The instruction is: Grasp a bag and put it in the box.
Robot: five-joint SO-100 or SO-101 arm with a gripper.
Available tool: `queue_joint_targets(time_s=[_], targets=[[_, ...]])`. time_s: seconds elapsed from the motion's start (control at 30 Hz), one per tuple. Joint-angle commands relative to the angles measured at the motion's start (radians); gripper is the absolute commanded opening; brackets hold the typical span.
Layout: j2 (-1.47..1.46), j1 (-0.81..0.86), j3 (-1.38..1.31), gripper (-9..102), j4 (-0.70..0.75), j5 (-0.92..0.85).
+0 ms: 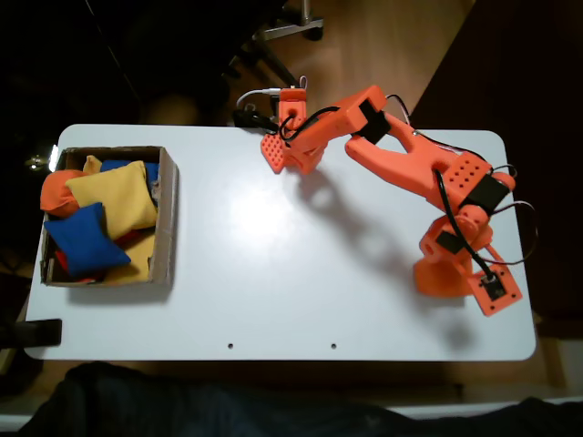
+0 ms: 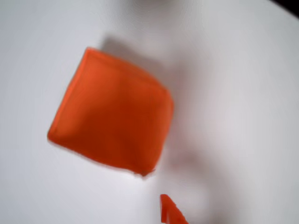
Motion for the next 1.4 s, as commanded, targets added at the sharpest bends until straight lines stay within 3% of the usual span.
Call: queue_joint_targets(time_s=[0.0, 0.5, 1.0, 1.37], targets=[[0.015, 0.002, 0.025, 70, -0.061, -0.012], [0.107, 0.018, 0.256, 70, -0.328, -0.129], [0.179, 0.069, 0.365, 70, -0.417, -0.250], [0.181, 0.075, 0.368, 70, -0.436, -0.239]])
